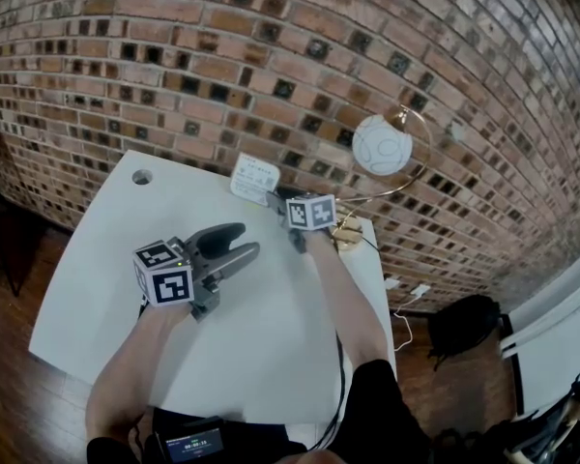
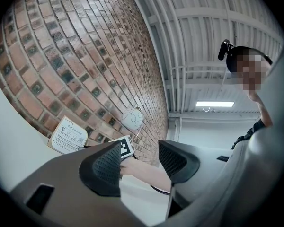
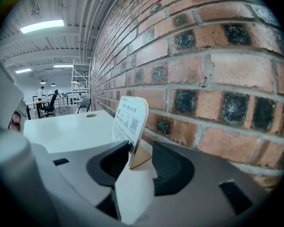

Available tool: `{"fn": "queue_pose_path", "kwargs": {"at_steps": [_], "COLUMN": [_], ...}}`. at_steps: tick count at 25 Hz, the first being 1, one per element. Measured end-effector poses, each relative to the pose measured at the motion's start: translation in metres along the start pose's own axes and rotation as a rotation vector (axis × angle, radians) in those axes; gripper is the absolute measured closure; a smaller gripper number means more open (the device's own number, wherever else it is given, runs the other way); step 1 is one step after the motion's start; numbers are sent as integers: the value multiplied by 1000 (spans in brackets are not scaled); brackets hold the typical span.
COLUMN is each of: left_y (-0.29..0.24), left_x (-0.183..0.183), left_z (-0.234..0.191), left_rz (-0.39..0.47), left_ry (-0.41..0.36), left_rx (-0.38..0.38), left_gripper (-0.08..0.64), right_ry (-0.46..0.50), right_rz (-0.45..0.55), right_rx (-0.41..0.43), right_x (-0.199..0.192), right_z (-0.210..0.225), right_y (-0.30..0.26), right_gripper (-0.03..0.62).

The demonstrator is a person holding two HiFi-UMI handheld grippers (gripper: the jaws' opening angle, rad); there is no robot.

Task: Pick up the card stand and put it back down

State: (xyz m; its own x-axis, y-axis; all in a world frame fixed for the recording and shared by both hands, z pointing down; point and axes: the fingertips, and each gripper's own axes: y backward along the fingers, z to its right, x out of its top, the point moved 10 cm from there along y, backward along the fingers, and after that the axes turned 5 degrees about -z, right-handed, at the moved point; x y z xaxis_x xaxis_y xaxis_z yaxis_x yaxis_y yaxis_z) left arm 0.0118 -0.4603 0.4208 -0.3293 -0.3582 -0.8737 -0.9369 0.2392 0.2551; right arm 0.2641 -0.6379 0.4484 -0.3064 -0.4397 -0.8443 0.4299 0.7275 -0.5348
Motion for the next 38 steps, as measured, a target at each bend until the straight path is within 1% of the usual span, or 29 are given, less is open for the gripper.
{"fn": "queue_pose_path", "kwargs": {"at_steps": [10, 22, 27, 30, 32, 34, 37, 38], "left_y": [-1, 0, 0, 0, 1, 1, 0, 0], "left_x": [0, -2, -3, -2, -3, -3, -2, -1], "left_z": [1, -1, -4, -4, -4, -4, 1, 3], "left_rz": [-2, -2, -3, -7, -11, -13, -18, -19], "left_ry": [-1, 2, 11, 12, 11, 6, -7, -12], "left_rx": [0, 5, 10, 7, 10, 11, -4, -13], "left_gripper": [318, 318, 318, 318, 318, 318, 318, 318], "right_ry": [-20, -34, -56, -90, -120, -155, -202, -212], "right_rz": [4, 14, 32, 62, 86, 126, 210, 239], "right_rx": [-36, -38, -35, -33, -18, 21, 129, 168], "right_x": [1, 1, -2, -1, 1, 2, 4, 4], "right_z": [4, 4, 3, 1, -3, -10, -27, -34], "right_y": [0, 2, 11, 23, 33, 46, 72, 81], "right_gripper": [407, 407, 407, 407, 408, 410, 471, 479]}}
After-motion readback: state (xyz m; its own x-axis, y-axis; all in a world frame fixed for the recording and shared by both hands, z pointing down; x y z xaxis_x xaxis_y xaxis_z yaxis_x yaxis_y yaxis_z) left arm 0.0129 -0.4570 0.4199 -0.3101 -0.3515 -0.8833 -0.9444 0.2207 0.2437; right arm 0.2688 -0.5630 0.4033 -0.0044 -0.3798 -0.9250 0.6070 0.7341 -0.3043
